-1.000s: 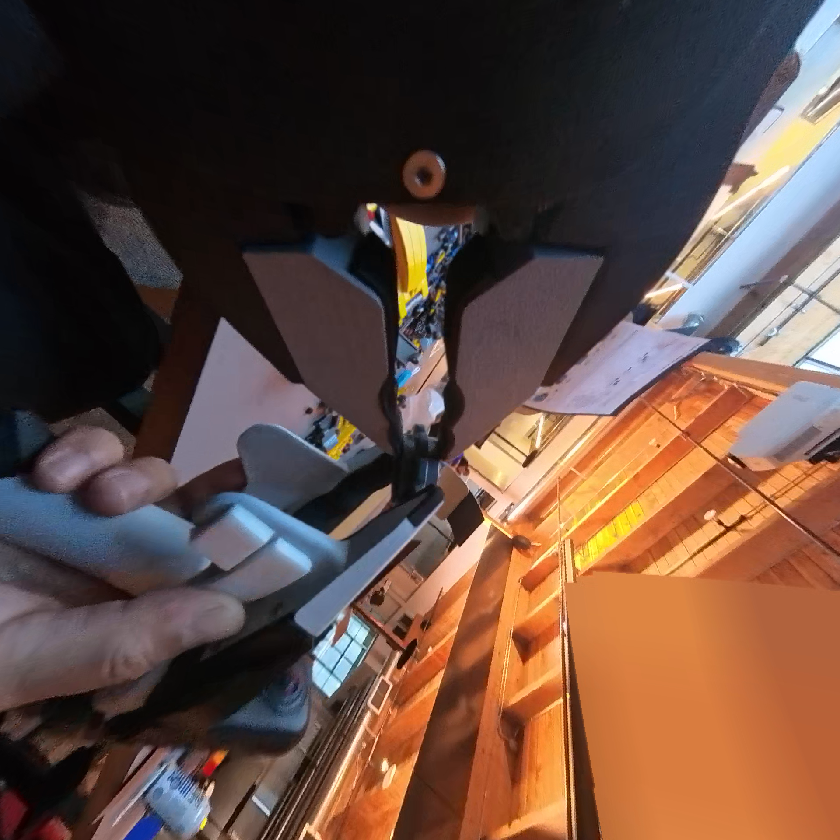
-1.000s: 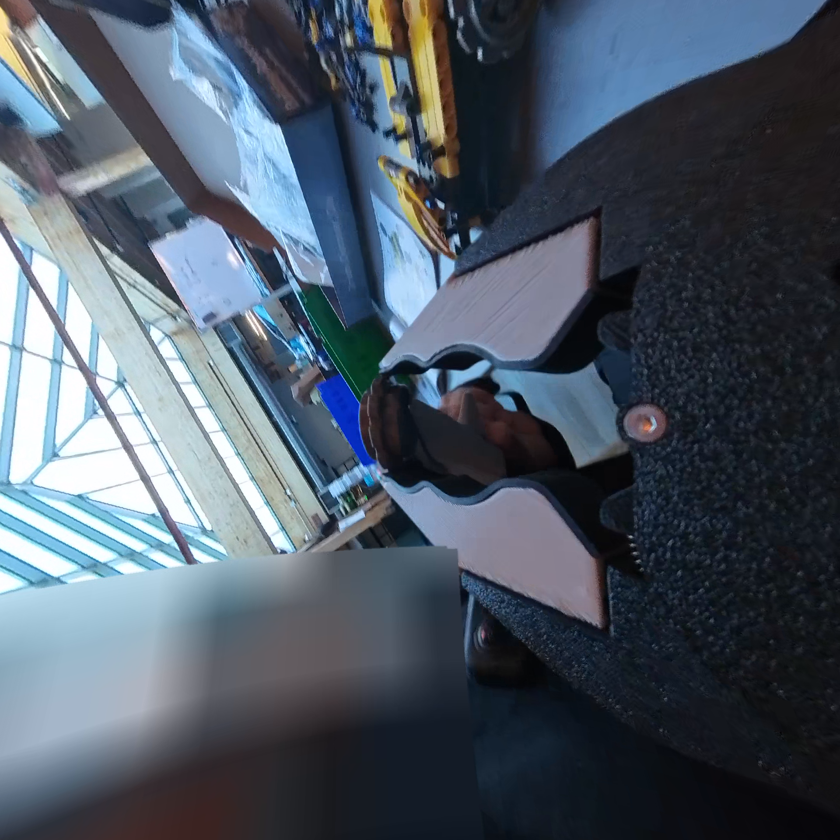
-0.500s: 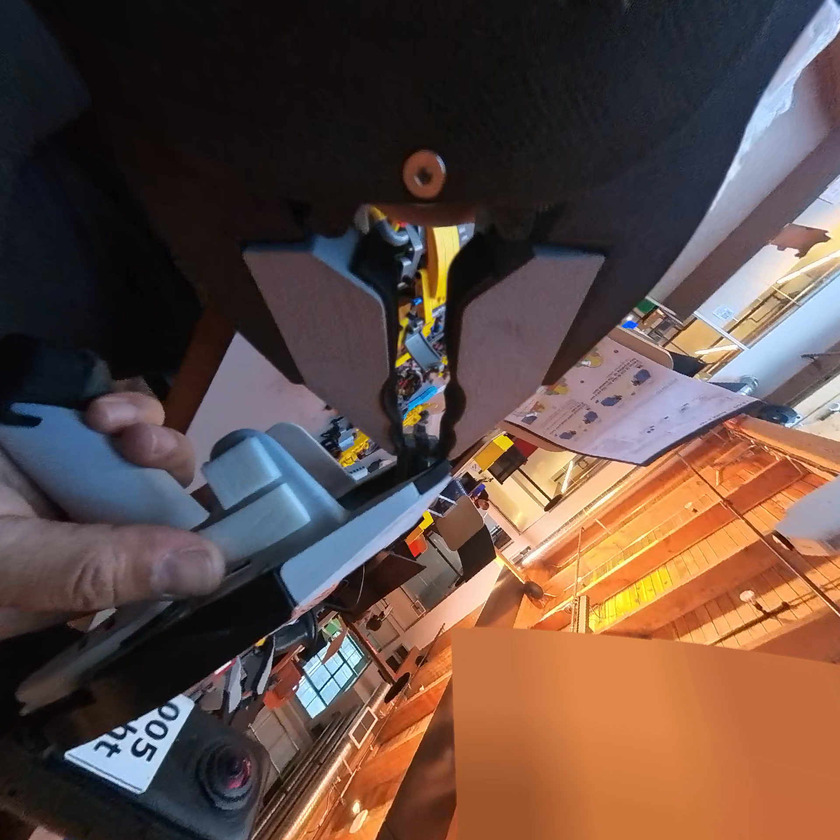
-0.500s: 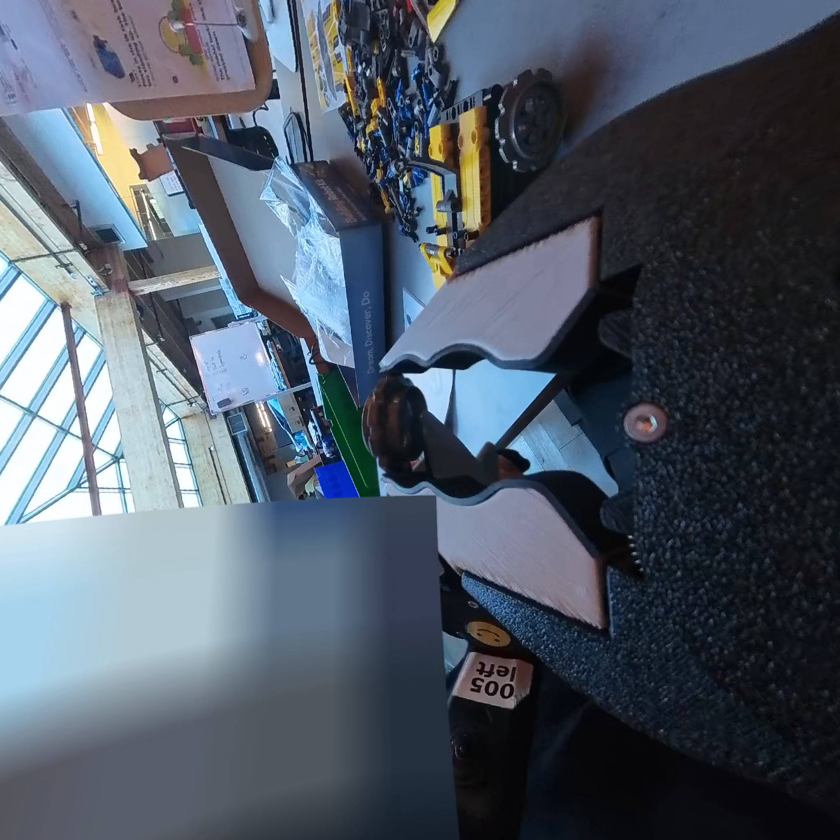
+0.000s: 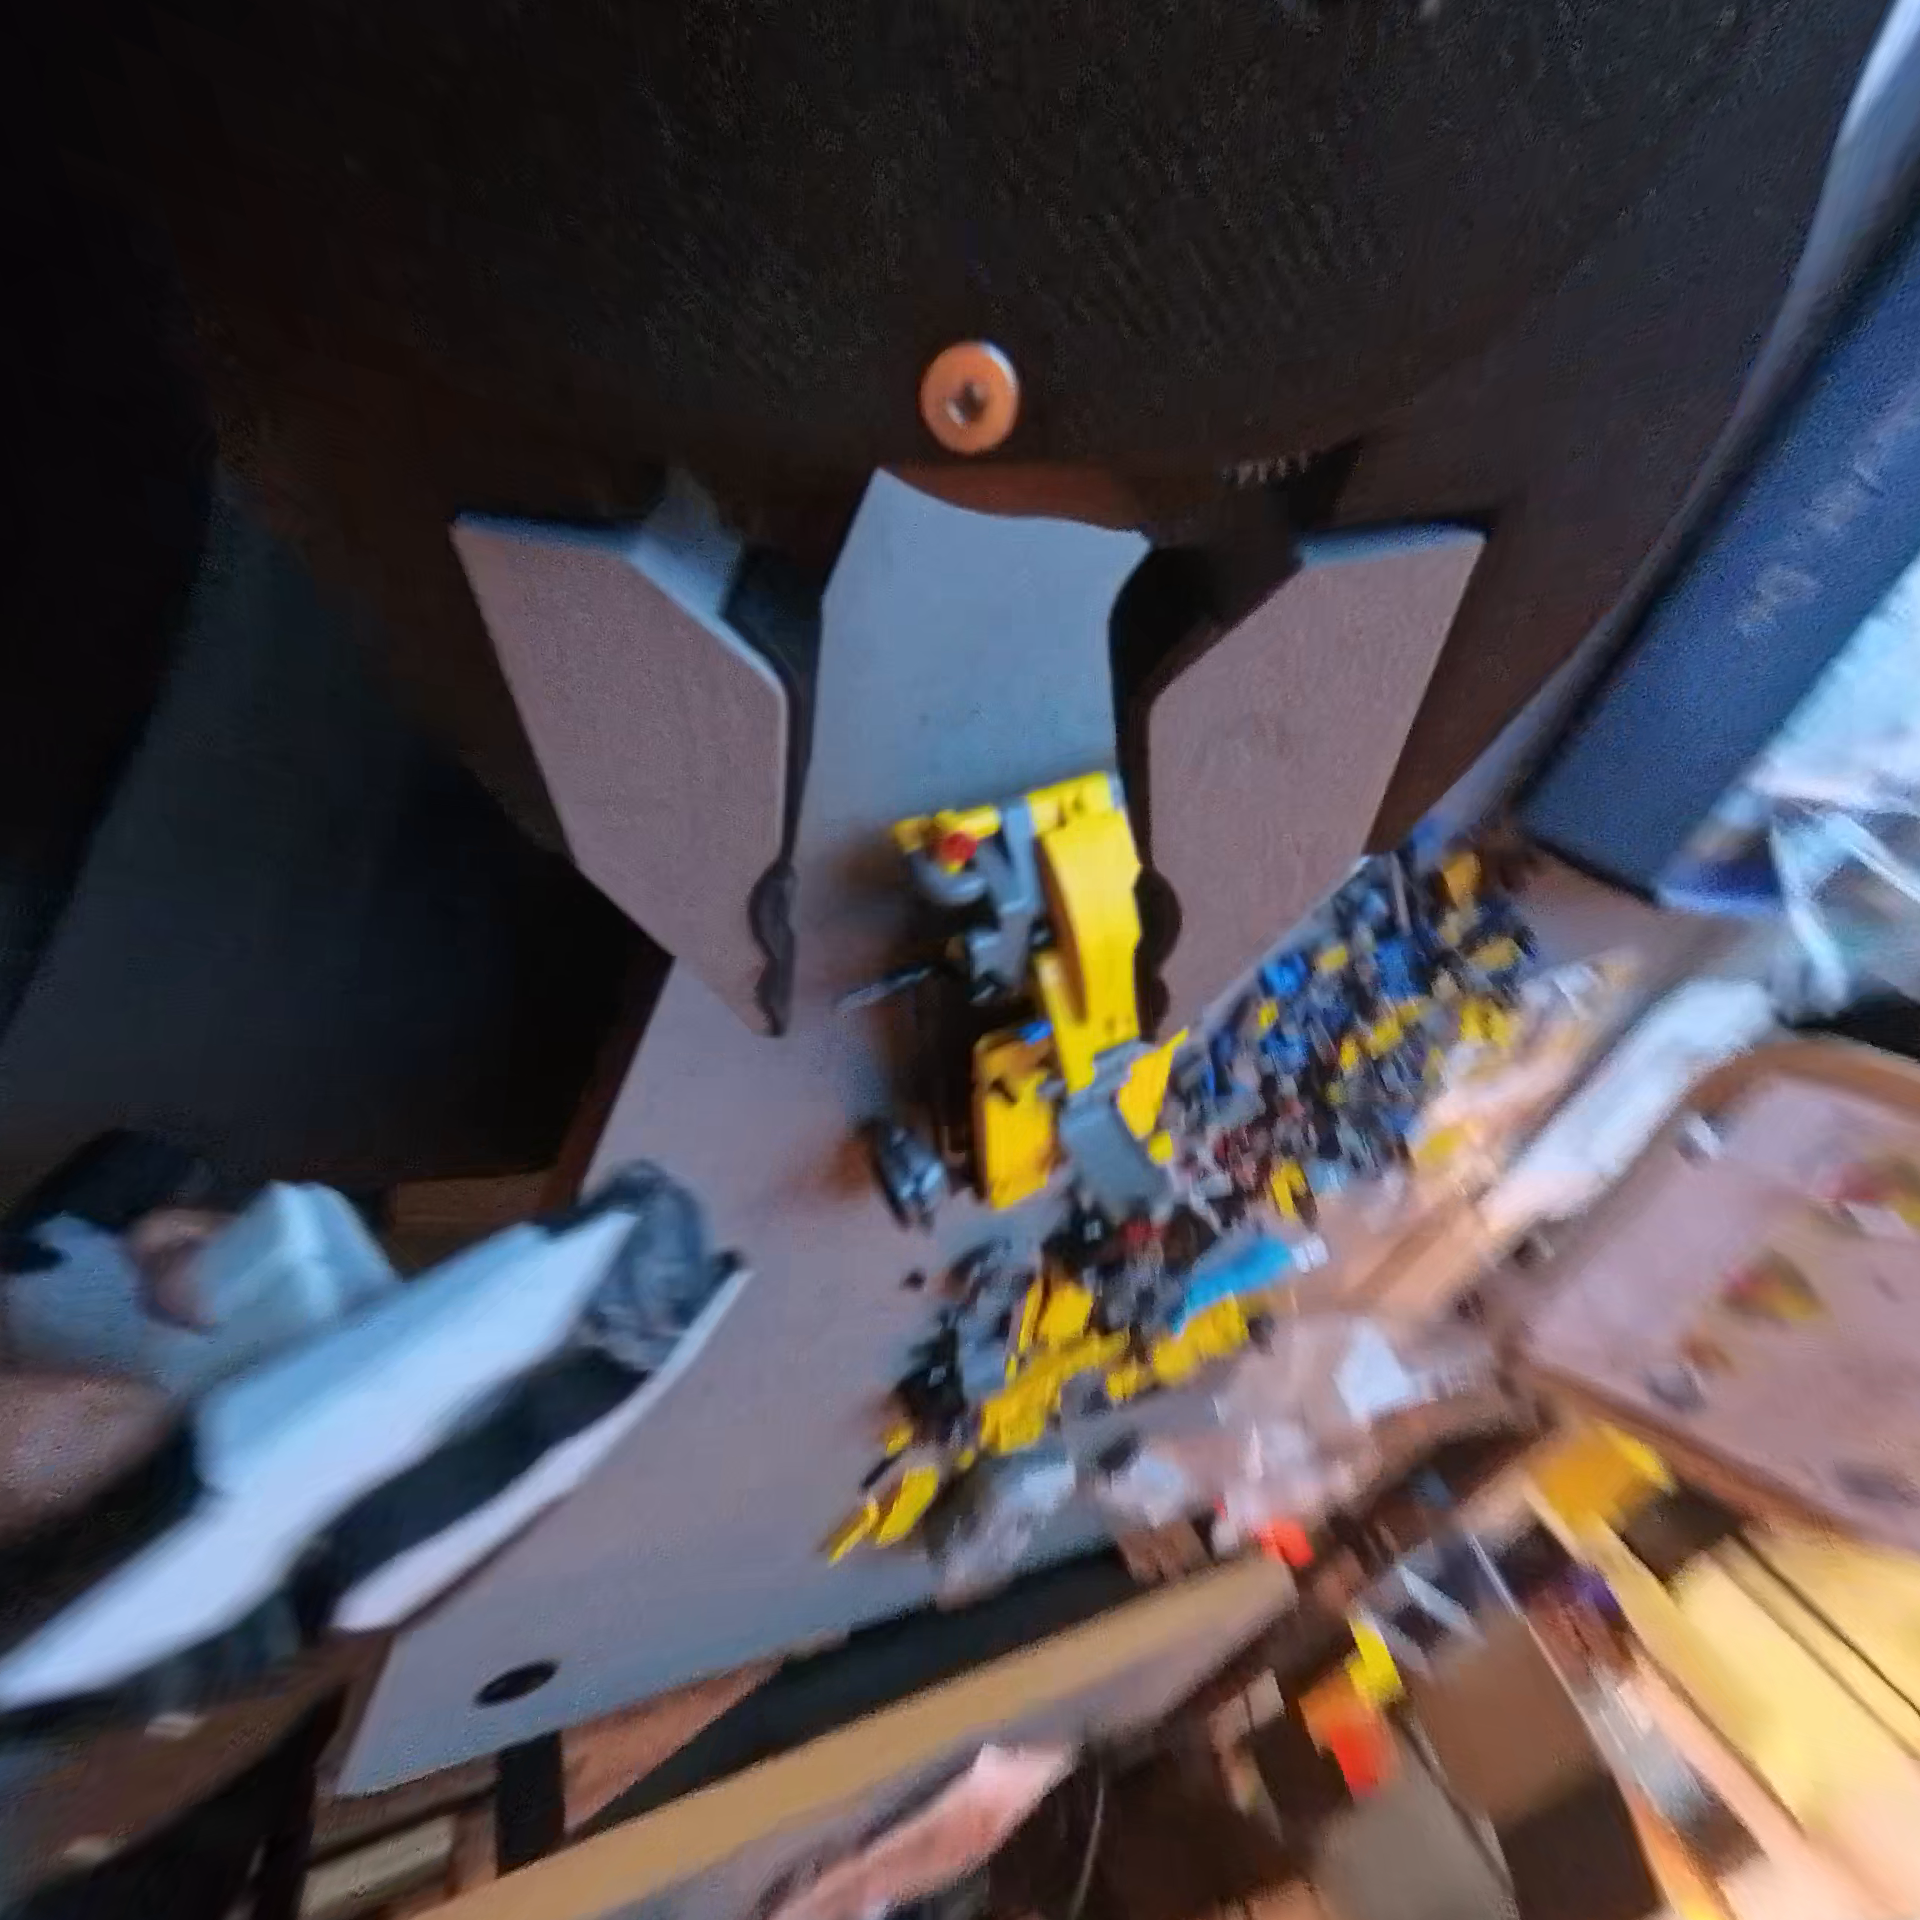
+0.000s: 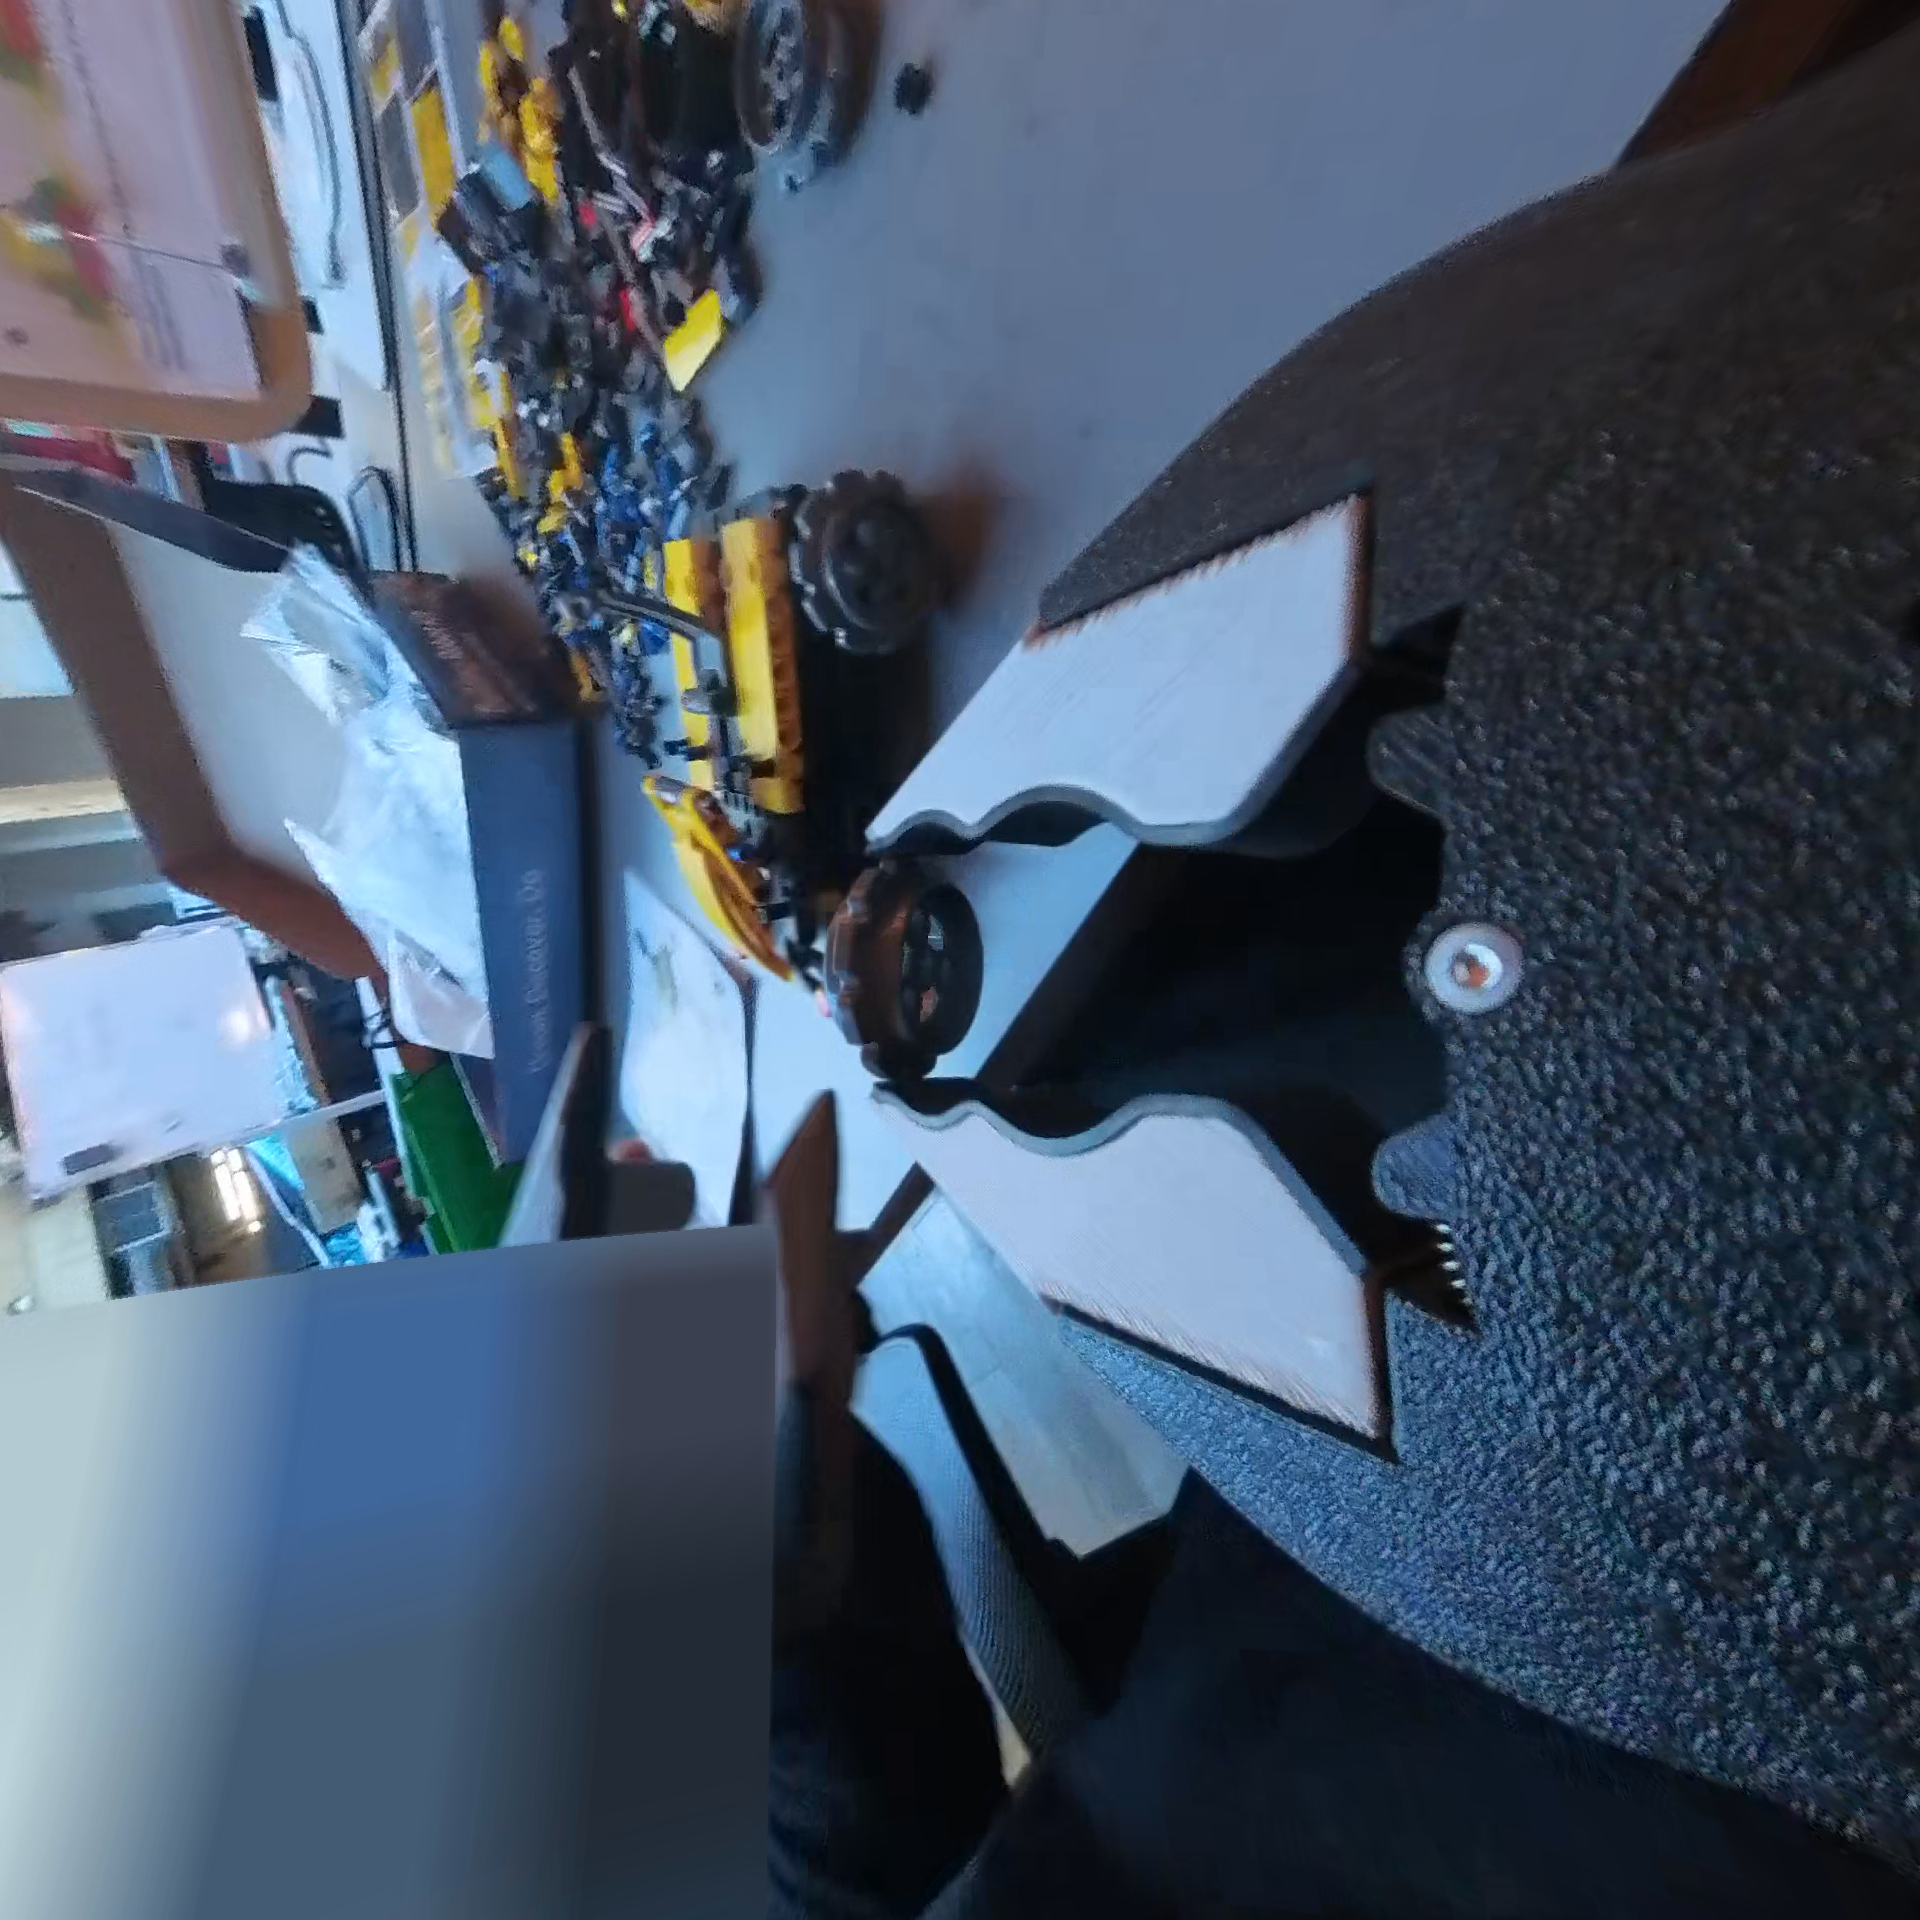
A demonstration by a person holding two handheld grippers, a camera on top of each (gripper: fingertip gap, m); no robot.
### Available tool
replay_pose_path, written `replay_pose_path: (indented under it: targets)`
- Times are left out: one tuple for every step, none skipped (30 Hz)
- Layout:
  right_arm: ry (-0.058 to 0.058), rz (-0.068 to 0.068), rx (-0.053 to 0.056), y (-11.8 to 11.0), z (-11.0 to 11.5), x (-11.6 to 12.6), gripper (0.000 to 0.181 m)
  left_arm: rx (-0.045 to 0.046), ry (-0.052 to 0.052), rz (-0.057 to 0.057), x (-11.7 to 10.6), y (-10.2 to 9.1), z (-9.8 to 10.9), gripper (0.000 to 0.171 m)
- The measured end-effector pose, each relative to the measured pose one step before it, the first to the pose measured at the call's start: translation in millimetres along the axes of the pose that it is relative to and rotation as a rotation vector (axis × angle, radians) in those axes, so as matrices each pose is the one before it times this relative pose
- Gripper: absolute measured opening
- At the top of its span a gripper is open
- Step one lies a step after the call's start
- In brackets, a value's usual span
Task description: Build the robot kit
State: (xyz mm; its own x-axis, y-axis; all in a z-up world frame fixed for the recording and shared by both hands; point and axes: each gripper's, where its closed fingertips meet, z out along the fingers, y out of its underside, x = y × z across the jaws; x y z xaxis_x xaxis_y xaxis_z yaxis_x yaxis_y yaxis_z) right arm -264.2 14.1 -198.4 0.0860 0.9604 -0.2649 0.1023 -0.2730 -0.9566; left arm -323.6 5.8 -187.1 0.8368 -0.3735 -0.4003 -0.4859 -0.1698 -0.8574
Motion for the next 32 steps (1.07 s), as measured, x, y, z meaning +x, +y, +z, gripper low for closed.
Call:
replay_pose_path:
  targets:
    - [0.0, 0.0063, -0.0096, 4.66, 2.82, -0.11, 0.042, -0.05505, 0.0349, -0.0919, -11.9, 9.38, 4.42, 0.072]
    - [-0.0018, 0.0067, -0.003, 3.0, 2.95, -0.25, 0.042, -0.05206, 0.0463, -0.0932, -8.59, 7.61, 6.07, 0.081]
    - [0.0031, 0.0019, -0.0071, 2.92, 2.57, 0.51, 0.042, -0.04289, 0.0502, -0.0736, -5.86, 4.47, 6.2, 0.085]
    - [0.0126, -0.0066, -0.014, 3.07, 2.15, 2.19, 0.042, -0.02849, 0.0362, -0.0439, -5.0, 2.23, 5.67, 0.085]
    - [0.0159, -0.0121, -0.0139, 2.63, 1.49, 2.82, 0.042, -0.01437, 0.02, -0.0251, -4.49, 0.92, 5.27, 0.084]
    - [0.0084, -0.009, -0.0084, 1.32, 0.94, 1.75, 0.042, -0.01816, 0.0051, -0.0126, -4.65, 1.85, 5.29, 0.082]
    - [0.004, -0.0027, -0.0062, 0.68, 0.64, 1.45, 0.042, -0.02748, 0.0041, -0.0017, -2.96, 3.85, 5.82, 0.083]
    - [0.0097, -0.0009, -0.0075, 1.16, 0.83, 2.37, 0.042, -0.03751, 0.0105, -0.001, -0.7, 6.18, 6.14, 0.085]
    - [0.0066, -0.0009, -0.0064, 1.15, 1.25, 1.84, 0.042, -0.04312, 0.0129, -0.0086, 0.37, 6.92, 6.11, 0.087]
    - [0.0007, 0.001, -0.0057, 1.03, 1.59, 0.74, 0.042, -0.03264, 0.0148, -0.0089, 1.41, 5.6, 5.31, 0.089]
    - [0.0011, -0.0012, -0.0057, 1.07, 1.93, 0.41, 0.042, -0.01399, 0.0063, -0.0028, 0.91, 2.86, 3.59, 0.092]
    - [0.003, -0.0053, -0.009, 1.64, 2.16, 0.43, 0.042, -0.00139, -0.0077, 0.003, -0.85, 0.71, 2.04, 0.092]
    - [-0.0003, -0.0056, -0.0087, 1.72, 2.29, -0.29, 0.042, 0.00078, -0.007, 0.0068, -0.97, 0.1, 1.02, 0.09]
    - [-0.0009, -0.0019, -0.0066, 1.56, 2.23, -0.18, 0.042, 0.00341, -0.0007, 0.002, -0.34, -0.37, 0.27, 0.089]
    - [0.0014, 0.0039, -0.0078, 1.77, 2.15, 0.38, 0.042, 0.00518, 0.0066, -0.0041, 0.49, -0.72, -0.11, 0.087]
    - [0.0036, 0.0097, -0.0094, 1.78, 1.92, 1.16, 0.042, 0.00541, 0.0064, -0.0052, 0.05, -0.45, -0.31, 0.086]
    - [-0.0005, 0.0132, -0.0047, 1.06, 1.45, 0.51, 0.042, 0.00802, 0.0015, -0.0038, -0.96, -0.39, -0.34, 0.081]
    - [-0.007, 0.0123, 0.0026, -0.69, 0.68, -0.83, 0.042, 0.00889, 0.0085, -0.0018, 0.31, -0.21, -0.03, 0.081]
    - [-0.0005, 0.0056, -0.0034, -0.02, 0.51, -0.25, 0.042, 0.0077, 0.0007, -0.0061, -0.11, -0.23, -0.04, 0.081]
    - [0.0079, -0.0016, -0.0057, 0.34, 0.32, 0.6, 0.042, 0.00047, -0.0065, -0.001, -0.02, 0.05, -0.22, 0.081]
    - [0.0118, -0.0055, -0.007, 0.33, 0.28, 0.82, 0.042, 0.00014, -0.0097, 0.0037, 0.45, 0.02, -0.09, 0.081]
    - [0.0077, -0.0053, -0.0134, 1.34, 0.56, 0.1, 0.042, -0.00269, -0.0083, 0.0043, 1.39, 0.63, 0.09, 0.081]
    - [0.0108, -0.0017, -0.0142, 1.58, 0.37, 0.64, 0.042, 0.00084, -0.0089, 0.001, 1.9, -0.08, -0.21, 0.081]
    - [0.0055, 0.0014, -0.0083, 1.28, 0.03, -0.2, 0.042, 0.00267, -0.0019, -0.0035, 3.64, -0.26, -0.34, 0.081]
    - [-0.0034, 0.0081, -0.005, 1.37, -0.53, -1.34, 0.042, 0.00321, 0.0035, -0.0007, 4.68, -0.12, -0.56, 0.081]
    - [-0.0014, 0.0103, 0.0007, 1.16, -1.75, -1.18, 0.042, 0.00322, 0.0055, -0.001, 5.2, 0.19, -0.59, 0.081]
    - [0.0068, 0.0048, 0.0048, 1.04, -3.24, -0.15, 0.042, 0.00236, 0.0013, 0.0019, 4.94, 0.82, -0.45, 0.081]
    - [0.0049, -0.0006, 0.0034, 1.57, -4.06, -0.34, 0.042, 0.00502, -0.0052, 0.0067, 3.47, 0.63, -0.68, 0.081]
    - [0.0049, 0.0001, 0.0021, 1.96, -4.52, -0.36, 0.042, 0.0024, -0.0054, 0.0021, 2.38, 1.06, -0.39, 0.081]
    - [0.0, 0.0003, 0.0098, 1.28, -4.67, -1.24, 0.042, 0.00307, -0.0041, -0.0016, 1.62, 0.59, -0.4, 0.081]
    - [-0.0091, -0.0021, 0.0168, 0.45, -4.39, -2.9, 0.042, 0.00562, -0.004, 0.0012, 1.17, 0.02, -0.28, 0.081]
    - [-0.0063, -0.0061, 0.0157, 0.87, -3.06, -2.45, 0.042, 0.00213, -0.0014, 0.0015, 1.38, 0.27, -0.08, 0.081]
